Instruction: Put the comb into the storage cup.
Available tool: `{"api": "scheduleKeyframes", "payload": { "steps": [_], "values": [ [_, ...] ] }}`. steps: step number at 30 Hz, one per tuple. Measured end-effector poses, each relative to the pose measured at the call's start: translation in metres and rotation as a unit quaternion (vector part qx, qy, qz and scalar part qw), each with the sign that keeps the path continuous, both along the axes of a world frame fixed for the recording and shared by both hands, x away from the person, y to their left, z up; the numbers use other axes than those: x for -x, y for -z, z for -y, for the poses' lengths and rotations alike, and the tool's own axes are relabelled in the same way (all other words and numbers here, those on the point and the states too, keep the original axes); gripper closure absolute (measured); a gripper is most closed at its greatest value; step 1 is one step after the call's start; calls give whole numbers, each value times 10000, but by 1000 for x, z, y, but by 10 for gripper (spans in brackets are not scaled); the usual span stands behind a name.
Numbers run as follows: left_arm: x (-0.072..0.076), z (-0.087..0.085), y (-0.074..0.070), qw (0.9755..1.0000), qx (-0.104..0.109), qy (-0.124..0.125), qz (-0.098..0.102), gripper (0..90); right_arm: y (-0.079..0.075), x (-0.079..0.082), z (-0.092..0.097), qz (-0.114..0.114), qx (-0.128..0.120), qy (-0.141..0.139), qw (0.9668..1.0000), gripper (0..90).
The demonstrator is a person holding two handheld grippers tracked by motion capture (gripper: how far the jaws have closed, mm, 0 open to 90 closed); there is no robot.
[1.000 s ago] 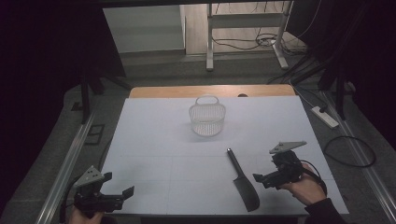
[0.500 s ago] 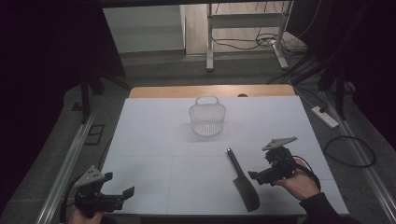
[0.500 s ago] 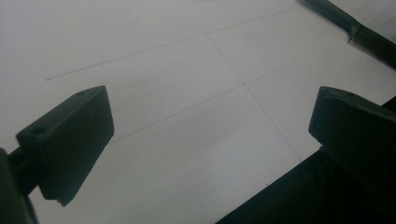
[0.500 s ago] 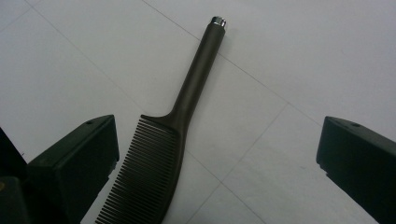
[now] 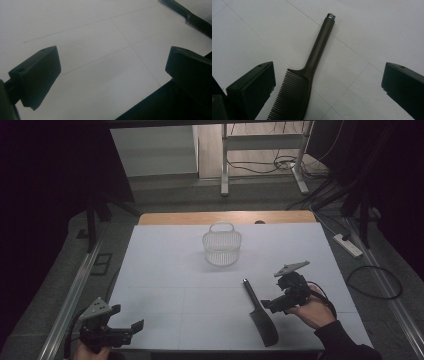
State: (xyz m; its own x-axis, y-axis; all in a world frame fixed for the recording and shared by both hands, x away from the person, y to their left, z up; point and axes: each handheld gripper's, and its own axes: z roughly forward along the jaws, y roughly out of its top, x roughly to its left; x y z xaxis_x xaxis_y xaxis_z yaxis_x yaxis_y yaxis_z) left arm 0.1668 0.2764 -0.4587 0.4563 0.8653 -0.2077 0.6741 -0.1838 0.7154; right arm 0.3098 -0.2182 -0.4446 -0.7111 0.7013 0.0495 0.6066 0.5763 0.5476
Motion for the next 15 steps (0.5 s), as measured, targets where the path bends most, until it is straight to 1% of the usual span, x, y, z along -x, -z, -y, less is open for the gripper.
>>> {"api": "scheduleKeyframes", "payload": {
  "steps": [7,11,13,15],
  "values": [
    [0,0,0,10000,8,1,-4,8,1,-6,-12,-96,113,-129,9998,0],
    [0,0,0,10000,8,4,-5,8,2,-10,-18,-83,177,-216,9996,0],
    [0,0,0,10000,9,3,-6,8,3,-12,-22,-89,172,-228,9996,0],
    [-1,0,0,10000,12,4,-7,8,3,-14,-25,-90,162,-296,9994,0]
  ]
}}
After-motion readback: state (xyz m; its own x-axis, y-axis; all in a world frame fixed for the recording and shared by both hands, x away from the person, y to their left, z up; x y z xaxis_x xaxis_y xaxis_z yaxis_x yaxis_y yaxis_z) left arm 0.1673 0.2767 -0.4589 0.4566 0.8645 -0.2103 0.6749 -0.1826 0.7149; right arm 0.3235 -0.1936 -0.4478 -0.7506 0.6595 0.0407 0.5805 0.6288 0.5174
